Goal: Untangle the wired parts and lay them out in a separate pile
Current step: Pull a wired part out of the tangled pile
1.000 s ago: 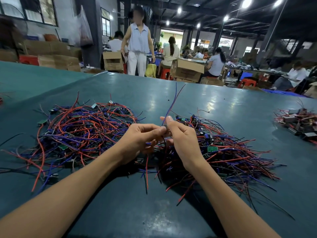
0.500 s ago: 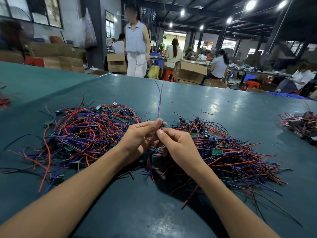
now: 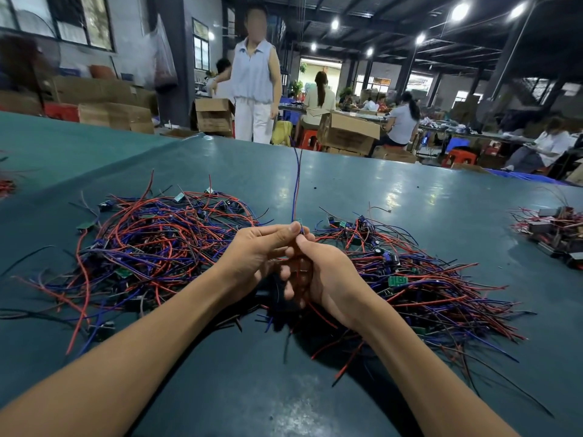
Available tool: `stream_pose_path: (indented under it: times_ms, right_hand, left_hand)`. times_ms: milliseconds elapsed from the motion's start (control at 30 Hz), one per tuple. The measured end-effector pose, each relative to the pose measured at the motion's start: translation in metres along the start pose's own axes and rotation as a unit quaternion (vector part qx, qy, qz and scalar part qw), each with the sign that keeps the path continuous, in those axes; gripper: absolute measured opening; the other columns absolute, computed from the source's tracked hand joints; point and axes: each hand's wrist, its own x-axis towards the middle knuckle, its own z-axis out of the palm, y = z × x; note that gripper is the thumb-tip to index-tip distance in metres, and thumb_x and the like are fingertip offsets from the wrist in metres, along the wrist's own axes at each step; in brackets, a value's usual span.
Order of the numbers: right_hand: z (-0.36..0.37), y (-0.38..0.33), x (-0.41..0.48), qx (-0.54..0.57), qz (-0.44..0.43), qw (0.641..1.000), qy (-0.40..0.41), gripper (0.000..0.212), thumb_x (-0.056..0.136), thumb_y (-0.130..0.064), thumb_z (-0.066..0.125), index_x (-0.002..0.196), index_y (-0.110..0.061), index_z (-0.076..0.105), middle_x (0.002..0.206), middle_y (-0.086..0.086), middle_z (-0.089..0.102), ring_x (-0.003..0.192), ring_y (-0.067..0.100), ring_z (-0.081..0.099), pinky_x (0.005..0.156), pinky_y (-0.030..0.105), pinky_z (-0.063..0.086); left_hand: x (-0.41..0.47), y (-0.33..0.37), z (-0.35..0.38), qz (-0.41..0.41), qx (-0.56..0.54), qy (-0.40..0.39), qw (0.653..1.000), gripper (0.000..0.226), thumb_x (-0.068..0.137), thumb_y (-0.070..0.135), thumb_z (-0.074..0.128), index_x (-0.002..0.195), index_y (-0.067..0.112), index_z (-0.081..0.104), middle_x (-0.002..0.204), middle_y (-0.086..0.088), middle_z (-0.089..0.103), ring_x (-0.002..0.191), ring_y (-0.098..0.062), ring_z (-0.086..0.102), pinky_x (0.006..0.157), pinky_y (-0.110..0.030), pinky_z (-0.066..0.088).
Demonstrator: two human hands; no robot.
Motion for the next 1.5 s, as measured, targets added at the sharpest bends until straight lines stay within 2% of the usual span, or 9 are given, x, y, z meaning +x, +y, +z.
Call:
stream_pose_path:
  times_ms: [200,300,400,767,833,967,1100,1333,1500]
  right_hand:
    - [0.004,0.006,-0.002,-0.139,-0.06,0.988,0.014,0.031,0.11,-0.021,0.037,0.083,-0.012,0.049,0.058,0.003,0.055,0.042,0.02,0.052,0.039,0.024,0.035]
    - [0.007,0.011,-0.003,-0.188,-0.07,0.98,0.007,0.033,0.11,-0.022,0.036,0.081,-0.013,0.048,0.059,0.003,0.054,0.041,0.02,0.051,0.036,0.022,0.033]
    - [0.007,0.013,-0.007,-0.24,-0.083,0.967,-0.024,0.035,0.111,-0.022,0.036,0.078,-0.015,0.049,0.06,0.004,0.057,0.042,0.02,0.054,0.037,0.024,0.036]
    - [0.023,0.005,-0.029,-0.287,-0.129,0.931,-0.183,0.033,0.109,-0.02,0.042,0.077,-0.017,0.05,0.063,0.008,0.065,0.049,0.024,0.061,0.042,0.027,0.047]
    - [0.027,0.006,-0.027,-0.278,-0.122,0.939,-0.162,0.032,0.11,-0.021,0.041,0.08,-0.016,0.051,0.061,0.006,0.064,0.047,0.024,0.06,0.039,0.026,0.046]
    - [0.015,0.002,-0.021,-0.262,-0.106,0.958,-0.055,0.031,0.109,-0.021,0.042,0.086,-0.009,0.059,0.051,0.004,0.056,0.034,0.019,0.049,0.032,0.02,0.034]
    - [0.007,0.004,-0.014,-0.256,-0.08,0.962,0.044,0.032,0.108,-0.024,0.045,0.094,-0.002,0.063,0.048,0.001,0.053,0.031,0.014,0.044,0.032,0.018,0.03]
    - [0.007,0.007,-0.008,-0.235,-0.034,0.971,0.032,0.033,0.108,-0.024,0.045,0.098,0.002,0.064,0.047,0.004,0.052,0.032,0.017,0.047,0.03,0.019,0.034]
    - [0.007,0.006,-0.008,-0.231,-0.028,0.972,0.022,0.033,0.108,-0.023,0.046,0.099,0.002,0.065,0.048,0.006,0.053,0.033,0.017,0.047,0.03,0.019,0.035]
  left_hand:
    - [0.004,0.005,-0.001,-0.007,-0.038,0.083,0.996,0.025,0.08,0.029,0.074,0.086,0.004,0.078,0.096,-0.02,0.076,0.07,-0.021,0.074,0.053,-0.027,0.056]
    - [0.006,0.006,-0.003,-0.014,-0.058,0.108,0.992,0.029,0.079,0.025,0.073,0.089,-0.002,0.07,0.086,-0.017,0.076,0.072,-0.024,0.075,0.057,-0.029,0.059]
    - [0.009,0.007,-0.006,-0.02,-0.06,0.128,0.99,0.024,0.089,0.021,0.069,0.093,-0.002,0.066,0.083,-0.014,0.075,0.07,-0.021,0.075,0.063,-0.029,0.06]
    - [0.013,0.024,-0.028,-0.008,-0.132,0.235,0.963,0.016,0.1,0.015,0.06,0.091,0.003,0.064,0.076,-0.008,0.076,0.062,-0.012,0.073,0.053,-0.027,0.059]
    - [0.011,0.026,-0.032,-0.004,-0.141,0.222,0.965,0.017,0.1,0.017,0.06,0.092,0.002,0.065,0.078,-0.009,0.076,0.062,-0.012,0.072,0.053,-0.027,0.059]
    - [0.009,0.024,-0.025,-0.017,-0.117,0.189,0.975,0.019,0.098,0.022,0.064,0.095,0.003,0.067,0.085,-0.009,0.077,0.068,-0.012,0.073,0.055,-0.025,0.058]
    - [0.009,0.018,-0.015,-0.019,-0.128,0.143,0.981,0.021,0.097,0.022,0.063,0.099,0.001,0.066,0.092,-0.014,0.077,0.078,-0.019,0.076,0.062,-0.03,0.061]
    - [0.007,0.016,-0.009,-0.024,-0.133,0.099,0.986,0.032,0.084,0.027,0.07,0.101,-0.001,0.066,0.098,-0.019,0.075,0.087,-0.027,0.076,0.067,-0.037,0.062]
    - [0.006,0.015,-0.009,-0.022,-0.131,0.091,0.987,0.028,0.091,0.025,0.067,0.102,-0.002,0.066,0.1,-0.02,0.075,0.09,-0.027,0.076,0.068,-0.038,0.063]
